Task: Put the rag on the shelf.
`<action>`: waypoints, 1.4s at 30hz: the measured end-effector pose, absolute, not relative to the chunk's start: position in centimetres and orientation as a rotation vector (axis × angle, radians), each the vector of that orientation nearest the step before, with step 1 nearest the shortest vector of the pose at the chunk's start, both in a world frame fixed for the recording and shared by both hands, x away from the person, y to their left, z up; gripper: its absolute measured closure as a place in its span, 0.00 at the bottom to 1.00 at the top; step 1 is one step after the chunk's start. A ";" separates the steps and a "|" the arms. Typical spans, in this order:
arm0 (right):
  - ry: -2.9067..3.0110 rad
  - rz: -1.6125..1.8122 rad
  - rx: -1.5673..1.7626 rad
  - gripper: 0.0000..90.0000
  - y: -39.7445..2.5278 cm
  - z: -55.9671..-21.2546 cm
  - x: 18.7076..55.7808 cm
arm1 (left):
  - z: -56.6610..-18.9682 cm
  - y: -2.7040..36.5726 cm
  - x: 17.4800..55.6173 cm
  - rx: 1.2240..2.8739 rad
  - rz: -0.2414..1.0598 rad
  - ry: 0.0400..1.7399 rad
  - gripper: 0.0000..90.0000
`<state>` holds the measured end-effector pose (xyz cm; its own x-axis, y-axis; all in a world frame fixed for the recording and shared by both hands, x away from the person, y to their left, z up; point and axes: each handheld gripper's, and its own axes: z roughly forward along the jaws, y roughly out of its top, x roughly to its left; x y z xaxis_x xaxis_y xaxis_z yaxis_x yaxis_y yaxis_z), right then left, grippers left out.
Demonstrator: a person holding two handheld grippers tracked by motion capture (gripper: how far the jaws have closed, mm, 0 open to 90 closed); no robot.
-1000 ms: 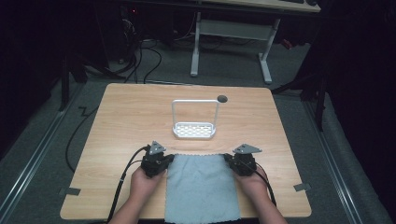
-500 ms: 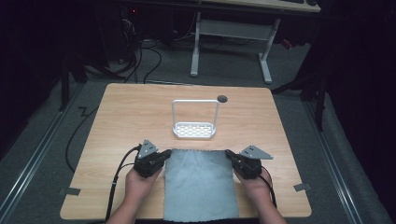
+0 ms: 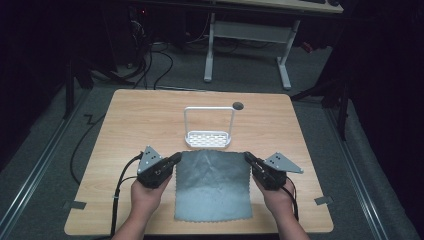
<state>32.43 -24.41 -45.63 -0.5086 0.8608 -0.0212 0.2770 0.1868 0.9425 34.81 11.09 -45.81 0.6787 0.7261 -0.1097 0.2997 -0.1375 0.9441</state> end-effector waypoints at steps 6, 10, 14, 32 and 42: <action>1.852 1.369 1.019 0.99 -24.3 -43.8 32.5 | -44.4 11.0 34.9 1.688 0.493 0.812 1.00; 1.819 1.389 0.992 0.99 -24.2 -42.6 32.6 | -43.3 11.1 35.0 1.657 0.515 0.793 1.00; 1.784 1.411 0.966 0.99 -24.1 -41.0 32.9 | -41.9 11.2 35.3 1.628 0.541 0.774 1.00; 1.651 1.469 0.863 0.99 -23.7 -34.9 34.0 | -35.0 12.0 36.9 1.525 0.668 0.692 1.00; 1.615 1.478 0.846 0.99 -23.8 -33.2 34.4 | -33.7 12.1 37.6 1.511 0.700 0.681 1.00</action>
